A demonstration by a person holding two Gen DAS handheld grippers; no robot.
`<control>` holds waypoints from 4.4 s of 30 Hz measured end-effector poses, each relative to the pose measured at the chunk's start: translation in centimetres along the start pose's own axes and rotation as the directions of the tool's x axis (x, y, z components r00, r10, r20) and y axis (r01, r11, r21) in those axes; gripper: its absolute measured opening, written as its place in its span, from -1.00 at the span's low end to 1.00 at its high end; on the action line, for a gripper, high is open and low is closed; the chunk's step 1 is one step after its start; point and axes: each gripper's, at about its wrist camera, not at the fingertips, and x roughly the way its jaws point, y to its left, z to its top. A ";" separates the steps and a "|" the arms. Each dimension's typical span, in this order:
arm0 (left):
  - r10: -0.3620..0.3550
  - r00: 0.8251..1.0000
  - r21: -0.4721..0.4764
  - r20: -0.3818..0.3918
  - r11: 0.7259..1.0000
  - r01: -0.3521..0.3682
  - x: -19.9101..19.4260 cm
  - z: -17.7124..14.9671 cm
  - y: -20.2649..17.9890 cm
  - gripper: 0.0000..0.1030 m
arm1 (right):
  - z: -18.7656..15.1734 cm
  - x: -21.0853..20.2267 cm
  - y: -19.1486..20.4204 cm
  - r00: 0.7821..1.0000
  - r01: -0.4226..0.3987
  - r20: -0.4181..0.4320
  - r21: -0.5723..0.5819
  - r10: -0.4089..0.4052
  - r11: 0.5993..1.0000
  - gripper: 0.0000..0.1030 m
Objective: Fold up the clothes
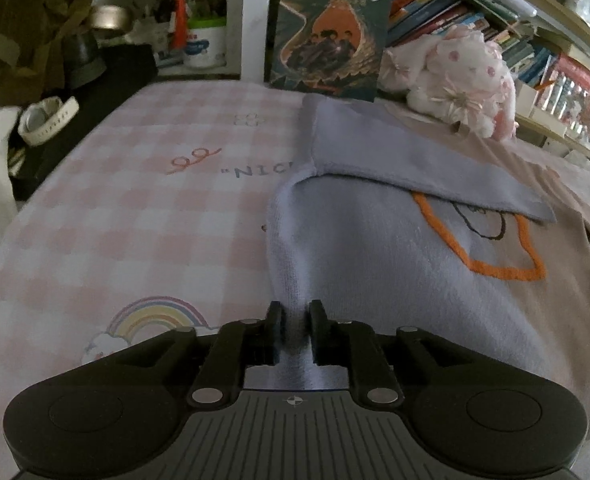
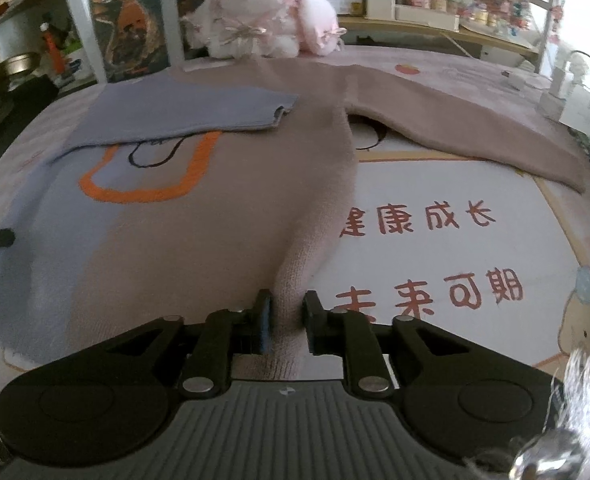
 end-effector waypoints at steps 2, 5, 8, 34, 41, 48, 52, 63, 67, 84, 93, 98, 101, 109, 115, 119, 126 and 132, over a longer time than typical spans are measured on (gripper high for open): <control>0.011 0.999 0.037 0.030 0.999 -0.012 -0.8 0.1 -0.3 -0.50 | 0.0 -0.5 0.2 0.999 0.025 0.020 0.021 -0.025 0.999 -0.26; 0.012 0.996 0.096 0.086 0.995 -0.020 -2.2 0.1 -0.8 -0.14 | 0.1 -1.4 0.6 0.996 0.055 0.066 0.054 -0.058 0.997 0.06; -0.003 0.991 0.150 0.135 0.989 -0.017 -3.3 0.0 -1.4 0.18 | 0.1 -2.4 1.4 0.990 0.085 0.109 0.074 -0.093 0.994 0.31; -0.053 0.993 0.154 0.101 0.987 0.037 -1.9 -0.7 -9.0 0.58 | 2.5 -3.0 -4.5 0.968 0.158 0.168 0.157 -0.184 0.975 0.64; 0.019 0.996 0.154 0.087 0.987 -0.032 -1.3 -0.5 -14.4 0.58 | 6.4 0.2 -11.6 0.973 0.147 0.140 0.242 -0.184 0.959 0.64; 0.097 0.995 0.153 0.032 0.983 -0.101 -1.1 -1.1 -18.0 0.58 | 9.3 3.3 -19.0 0.976 0.147 0.096 0.371 -0.195 0.917 0.67; 0.135 0.991 0.148 -0.011 0.980 -0.132 -0.9 -1.6 -19.3 0.59 | 10.0 4.2 -21.9 0.969 0.178 0.086 0.415 -0.233 0.892 0.67; 0.169 0.985 0.138 -0.020 0.977 -0.164 -1.0 -1.5 -21.5 0.59 | 10.4 6.0 -26.0 0.965 0.216 0.013 0.526 -0.262 0.822 0.67; 0.179 0.984 0.130 -0.021 0.976 -0.175 -1.1 -1.5 -21.6 0.59 | 9.9 5.6 -26.9 0.960 0.217 0.014 0.594 -0.280 0.775 0.63; 0.177 0.984 0.147 -0.026 0.974 -0.171 -1.2 -1.6 -22.3 0.59 | 9.4 6.2 -26.1 0.984 -0.150 0.174 0.699 0.037 0.699 -0.02; 0.187 0.982 0.131 -0.032 0.975 -0.181 -1.4 -1.9 -21.7 0.59 | 9.5 6.0 -28.0 0.983 -0.107 0.181 0.732 -0.041 0.672 -0.36; 0.178 0.984 0.131 -0.024 0.976 -0.174 -1.4 -2.0 -21.4 0.59 | 9.4 5.6 -27.6 0.980 -0.101 0.188 0.726 -0.056 0.680 -0.88; 0.171 0.985 0.133 -0.021 0.977 -0.167 -1.4 -2.0 -21.0 0.59 | 10.1 4.8 -26.7 0.973 -0.111 0.222 0.685 -0.060 0.720 -0.88; 0.140 0.989 0.111 0.039 0.983 -0.143 -2.4 -2.0 -18.3 0.59 | 13.9 2.6 -20.8 0.932 -0.250 0.360 0.539 0.049 0.804 -0.89; 0.109 0.990 0.098 0.086 0.988 -0.117 -3.3 -1.7 -14.3 0.59 | 17.2 1.7 -13.3 0.891 -0.355 0.422 0.421 0.166 0.835 -0.89; 0.080 0.987 0.114 0.139 0.989 -0.096 -4.6 -1.8 -11.1 0.59 | 18.9 1.4 -7.8 0.872 -0.386 0.441 0.355 0.212 0.851 -0.89; 0.044 0.985 0.148 0.165 0.987 -0.069 -5.6 -2.8 -5.8 0.59 | 20.4 2.2 2.1 0.868 -0.376 0.429 0.234 0.252 0.897 -0.89; 0.045 0.984 0.151 0.172 0.986 -0.072 -6.3 -3.3 -2.2 0.59 | 20.7 4.6 8.0 0.883 -0.337 0.399 0.175 0.246 0.925 -0.89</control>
